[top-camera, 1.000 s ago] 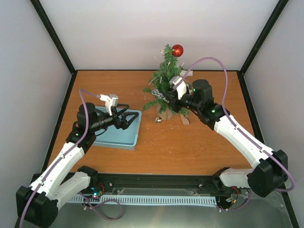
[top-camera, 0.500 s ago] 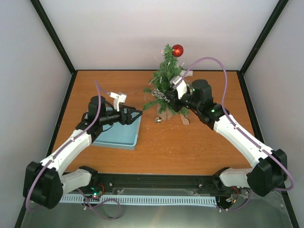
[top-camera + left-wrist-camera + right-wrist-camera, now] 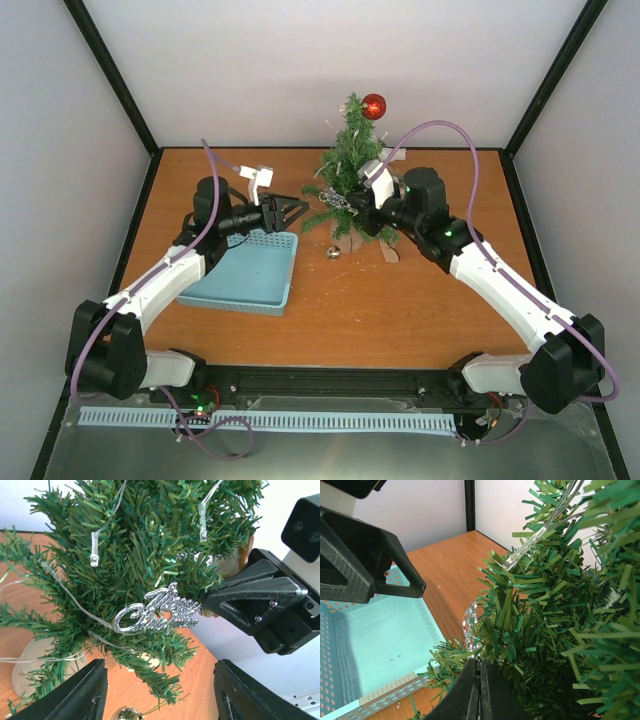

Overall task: Decorate the small christmas tree
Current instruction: Place the decoration item on the Christmas tree.

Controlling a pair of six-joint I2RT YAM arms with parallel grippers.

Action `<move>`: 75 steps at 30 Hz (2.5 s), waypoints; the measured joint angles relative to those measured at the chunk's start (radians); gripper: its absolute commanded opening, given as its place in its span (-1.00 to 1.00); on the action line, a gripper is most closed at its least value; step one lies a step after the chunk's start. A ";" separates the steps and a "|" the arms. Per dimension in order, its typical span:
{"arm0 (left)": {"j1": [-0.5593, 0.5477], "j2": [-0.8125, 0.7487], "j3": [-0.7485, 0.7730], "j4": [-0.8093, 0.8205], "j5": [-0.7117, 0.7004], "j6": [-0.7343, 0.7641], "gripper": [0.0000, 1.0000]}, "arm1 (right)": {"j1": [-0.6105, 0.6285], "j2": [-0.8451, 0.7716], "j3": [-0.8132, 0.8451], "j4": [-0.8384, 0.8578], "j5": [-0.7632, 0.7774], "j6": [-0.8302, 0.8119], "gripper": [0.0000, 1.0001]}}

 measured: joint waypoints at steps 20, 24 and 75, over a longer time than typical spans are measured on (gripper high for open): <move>0.000 0.163 0.068 0.135 0.085 -0.073 -0.18 | 0.000 -0.022 -0.028 0.006 0.006 0.035 -0.86; 0.000 0.192 0.068 0.171 0.110 -0.093 -0.26 | 0.000 -0.022 -0.028 0.006 0.012 0.038 -0.88; -0.028 0.298 0.117 0.291 0.144 -0.158 0.00 | -0.001 -0.145 -0.013 0.006 0.024 0.082 -0.09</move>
